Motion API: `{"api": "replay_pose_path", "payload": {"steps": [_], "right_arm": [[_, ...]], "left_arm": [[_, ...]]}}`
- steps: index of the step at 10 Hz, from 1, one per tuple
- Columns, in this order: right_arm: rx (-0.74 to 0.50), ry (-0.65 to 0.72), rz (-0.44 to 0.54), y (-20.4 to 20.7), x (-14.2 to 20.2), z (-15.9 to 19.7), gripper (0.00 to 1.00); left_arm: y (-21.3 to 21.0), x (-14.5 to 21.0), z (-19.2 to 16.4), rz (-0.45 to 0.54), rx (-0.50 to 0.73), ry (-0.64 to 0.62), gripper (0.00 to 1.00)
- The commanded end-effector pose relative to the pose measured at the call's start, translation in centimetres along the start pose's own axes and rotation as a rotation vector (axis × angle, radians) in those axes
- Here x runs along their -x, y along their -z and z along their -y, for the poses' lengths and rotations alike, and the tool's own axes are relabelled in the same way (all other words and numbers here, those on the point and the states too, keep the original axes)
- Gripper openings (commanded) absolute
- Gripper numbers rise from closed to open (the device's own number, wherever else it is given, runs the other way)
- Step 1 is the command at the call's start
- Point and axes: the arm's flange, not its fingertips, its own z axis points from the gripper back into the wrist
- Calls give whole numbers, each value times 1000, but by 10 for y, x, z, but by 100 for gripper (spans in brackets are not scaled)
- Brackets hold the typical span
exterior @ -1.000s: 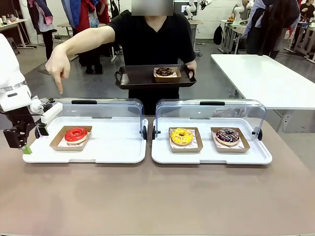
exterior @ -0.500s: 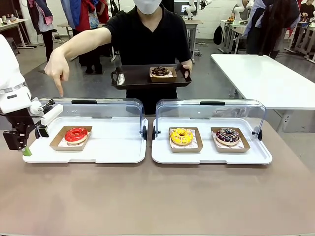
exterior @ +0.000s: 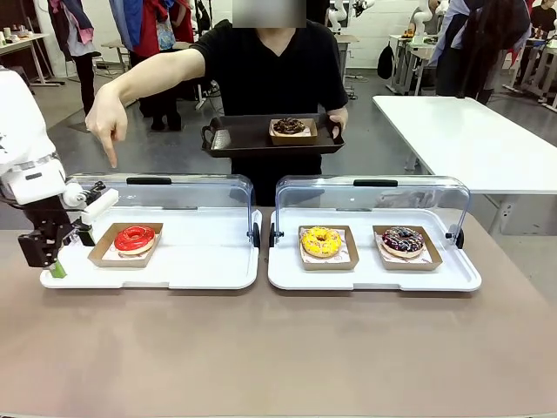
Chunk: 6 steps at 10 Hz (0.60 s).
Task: Provide the desired donut to the person.
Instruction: Pick up and lift the Paper togo box containing the Donut pointed at by the person.
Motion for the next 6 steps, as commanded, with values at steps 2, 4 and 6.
{"api": "replay_pose_path", "payload": {"steps": [2,4,6], "right_arm": [[-7,-5,10,0,1,0,100],[-7,-5,10,0,1,0,100],[-7,-5,10,0,1,0,100]], "left_arm": [[23,1,-30,19,-49,-4,100],[37,3,-52,-16,-62,-45,100],[47,7,-60,-28,-77,-68,100]]}}
